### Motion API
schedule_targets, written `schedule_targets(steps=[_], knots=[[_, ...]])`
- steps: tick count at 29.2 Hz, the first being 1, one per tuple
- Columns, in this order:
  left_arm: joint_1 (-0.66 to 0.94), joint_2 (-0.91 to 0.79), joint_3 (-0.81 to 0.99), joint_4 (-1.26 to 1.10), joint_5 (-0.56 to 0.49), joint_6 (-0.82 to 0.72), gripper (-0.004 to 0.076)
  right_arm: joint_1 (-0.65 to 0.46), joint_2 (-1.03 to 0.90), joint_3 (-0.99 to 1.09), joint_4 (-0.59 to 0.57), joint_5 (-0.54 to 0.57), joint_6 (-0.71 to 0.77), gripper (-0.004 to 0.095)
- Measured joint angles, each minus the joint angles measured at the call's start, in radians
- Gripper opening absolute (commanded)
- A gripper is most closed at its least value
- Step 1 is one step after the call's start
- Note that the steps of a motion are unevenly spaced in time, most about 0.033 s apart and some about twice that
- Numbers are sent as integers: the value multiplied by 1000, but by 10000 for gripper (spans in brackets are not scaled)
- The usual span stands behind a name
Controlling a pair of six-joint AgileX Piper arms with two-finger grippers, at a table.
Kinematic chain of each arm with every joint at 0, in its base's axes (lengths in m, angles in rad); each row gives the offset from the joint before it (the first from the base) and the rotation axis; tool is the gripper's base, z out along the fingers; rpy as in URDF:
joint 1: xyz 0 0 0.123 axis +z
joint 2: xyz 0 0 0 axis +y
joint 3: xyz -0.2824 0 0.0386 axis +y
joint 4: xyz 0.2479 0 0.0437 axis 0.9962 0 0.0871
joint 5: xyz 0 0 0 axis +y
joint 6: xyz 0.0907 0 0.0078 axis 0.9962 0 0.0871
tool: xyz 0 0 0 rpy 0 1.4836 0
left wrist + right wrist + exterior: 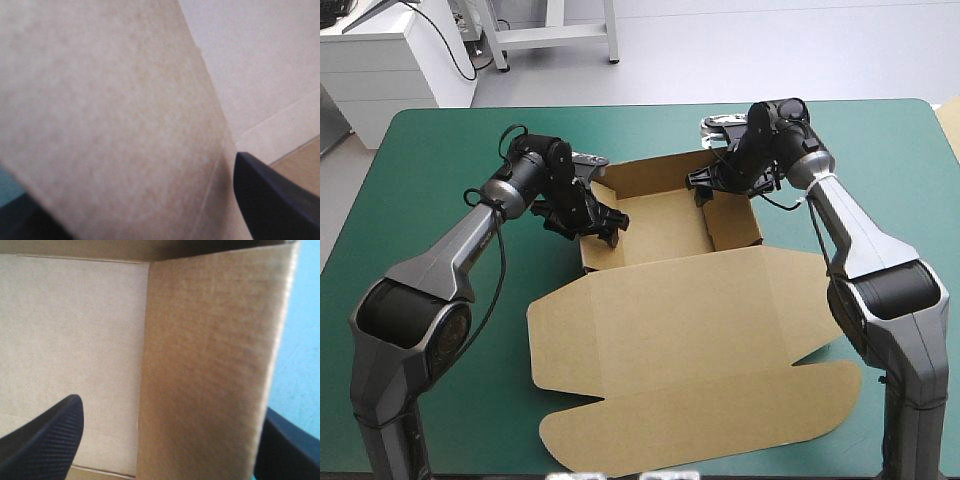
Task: Fold the box
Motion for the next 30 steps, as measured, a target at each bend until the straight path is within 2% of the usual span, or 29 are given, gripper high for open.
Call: schedule_targets(steps=[6,11,17,19,22,25,26,30], knots=[[10,-47,0,-34,7,13,575,0,-44,0,-44,0,-7,781],[10,-111,0,-34,-2,13,567,0,-85,0,-68,3,-9,730],[11,-234,0,-5,14,13,490,0,-178,0,-79,4,-11,713],[11,-289,0,10,20,13,425,0,-221,0,-81,5,-14,713],[11,-379,0,36,27,13,267,0,-282,-1,-83,9,-28,713],[11,-481,0,44,32,52,22,0,-333,-1,-95,9,-45,713],[11,-517,0,44,32,69,-3,0,-347,-1,-97,9,-45,713],[11,-645,0,44,33,124,-8,0,-378,-1,-102,9,-48,713]])
